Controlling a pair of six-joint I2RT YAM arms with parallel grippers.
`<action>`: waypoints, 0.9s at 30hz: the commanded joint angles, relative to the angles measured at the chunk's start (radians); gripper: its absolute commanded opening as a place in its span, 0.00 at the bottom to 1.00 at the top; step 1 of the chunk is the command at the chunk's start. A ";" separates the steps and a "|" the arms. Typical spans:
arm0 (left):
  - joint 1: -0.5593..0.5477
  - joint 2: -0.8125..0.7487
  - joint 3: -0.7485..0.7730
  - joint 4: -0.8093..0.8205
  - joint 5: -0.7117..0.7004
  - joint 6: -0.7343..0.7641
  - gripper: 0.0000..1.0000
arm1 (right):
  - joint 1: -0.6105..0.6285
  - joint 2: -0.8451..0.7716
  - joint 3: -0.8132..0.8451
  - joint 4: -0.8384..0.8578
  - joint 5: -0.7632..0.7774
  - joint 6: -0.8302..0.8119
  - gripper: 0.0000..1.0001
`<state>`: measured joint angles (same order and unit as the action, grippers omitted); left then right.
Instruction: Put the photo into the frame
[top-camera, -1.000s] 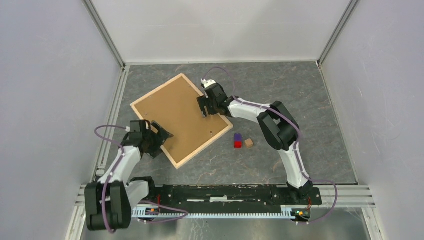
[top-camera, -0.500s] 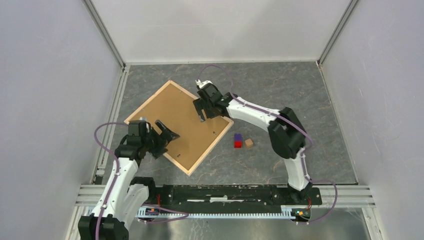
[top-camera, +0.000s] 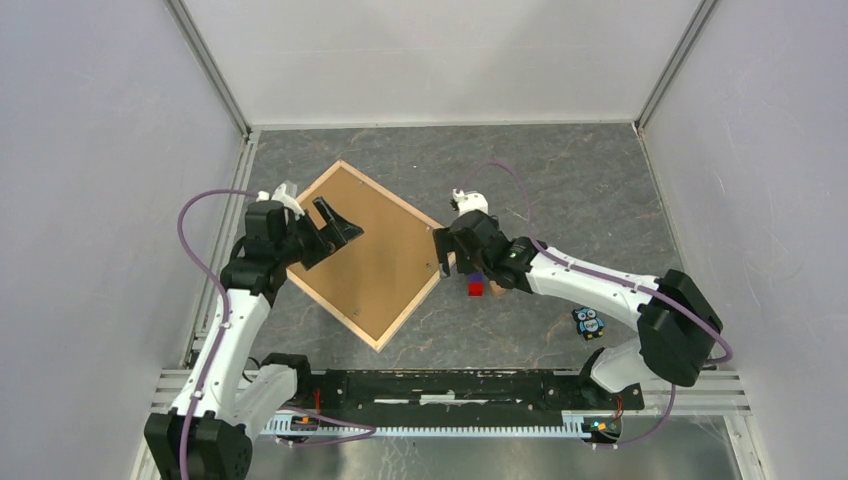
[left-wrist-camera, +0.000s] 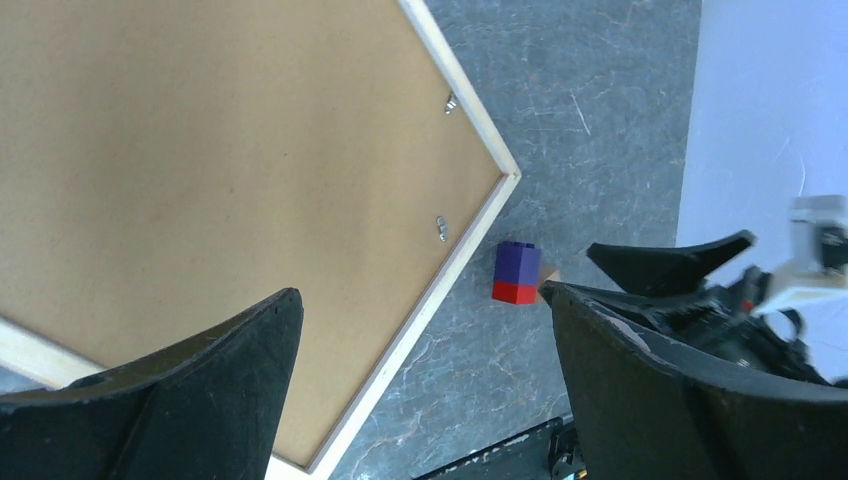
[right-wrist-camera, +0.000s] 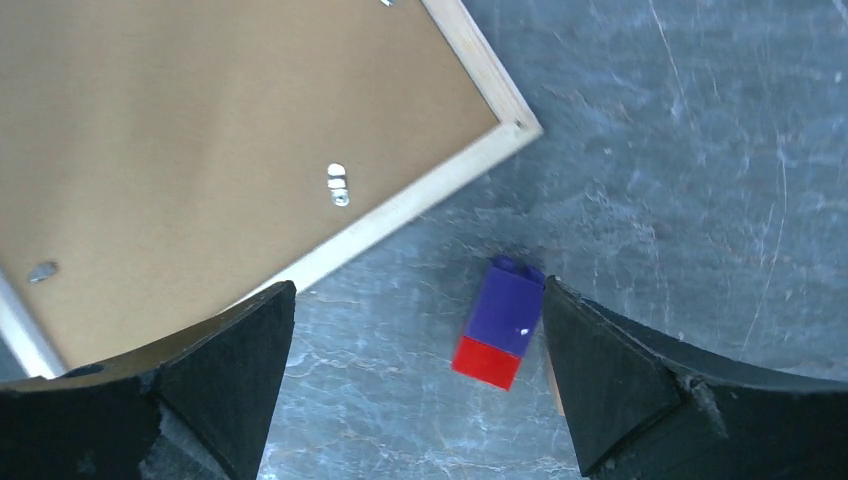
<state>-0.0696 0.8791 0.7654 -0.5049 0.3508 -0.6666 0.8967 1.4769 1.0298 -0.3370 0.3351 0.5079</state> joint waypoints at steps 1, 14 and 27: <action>-0.038 0.040 0.068 0.098 0.012 0.050 1.00 | -0.043 -0.026 -0.080 0.147 -0.038 0.116 0.98; -0.141 0.212 0.205 0.146 -0.064 0.160 1.00 | -0.041 0.229 0.064 -0.031 0.005 0.502 0.92; -0.148 0.194 0.153 0.160 -0.010 0.184 1.00 | -0.041 0.339 0.119 -0.046 0.070 0.538 0.74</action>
<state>-0.2119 1.0943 0.9222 -0.3870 0.3180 -0.5392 0.8509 1.8023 1.0912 -0.3599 0.3504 1.0126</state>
